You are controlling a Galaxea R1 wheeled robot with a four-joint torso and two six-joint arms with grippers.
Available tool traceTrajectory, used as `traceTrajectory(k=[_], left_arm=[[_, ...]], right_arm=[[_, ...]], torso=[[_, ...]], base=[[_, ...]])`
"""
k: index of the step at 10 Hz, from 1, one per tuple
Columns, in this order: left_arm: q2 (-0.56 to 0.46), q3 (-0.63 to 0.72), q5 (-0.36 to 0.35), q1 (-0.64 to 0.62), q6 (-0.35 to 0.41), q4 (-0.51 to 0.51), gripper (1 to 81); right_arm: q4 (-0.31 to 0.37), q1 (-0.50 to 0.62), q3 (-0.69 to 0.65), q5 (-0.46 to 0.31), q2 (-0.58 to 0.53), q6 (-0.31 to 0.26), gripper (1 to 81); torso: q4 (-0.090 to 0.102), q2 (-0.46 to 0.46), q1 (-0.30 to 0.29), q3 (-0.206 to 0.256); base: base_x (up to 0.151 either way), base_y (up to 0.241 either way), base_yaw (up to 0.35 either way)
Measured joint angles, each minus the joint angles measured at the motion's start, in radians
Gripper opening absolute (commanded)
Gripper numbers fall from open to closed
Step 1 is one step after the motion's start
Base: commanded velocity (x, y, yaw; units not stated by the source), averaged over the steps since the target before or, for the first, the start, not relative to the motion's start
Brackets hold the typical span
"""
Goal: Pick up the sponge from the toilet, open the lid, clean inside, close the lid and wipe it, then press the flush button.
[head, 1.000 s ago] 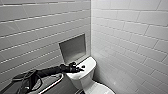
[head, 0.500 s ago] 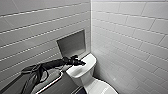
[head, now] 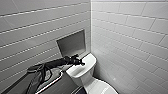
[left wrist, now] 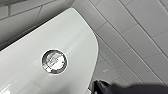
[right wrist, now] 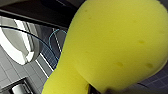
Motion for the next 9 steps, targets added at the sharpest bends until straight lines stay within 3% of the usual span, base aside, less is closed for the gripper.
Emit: traceTrajectory(k=[2, 5, 9], left_arm=[[0.044, -0.092, 0.0, -0.012, 0.0, 0.008, 1.0], [0.124, -0.209, 0.0, -0.039, 0.0, 0.038, 1.0], [0.163, -0.297, 0.004, -0.09, -0.007, 0.046, 1.0]], right_arm=[[0.0, 0.0, 0.0, 0.001, 0.001, 0.0, 1.0], [0.0, 0.002, -0.001, 0.002, 0.004, 0.0, 1.0], [0.0, 0.011, -0.002, 0.008, 0.006, 0.0, 1.0]], torso=[[0.0, 0.0, 0.0, -0.013], [0.0, 0.001, 0.001, -0.085], [0.0, 0.001, 0.001, -0.095]], base=[[0.0, 0.0, 0.0], [0.0, 0.0, 0.0], [0.0, 0.0, 0.0]])
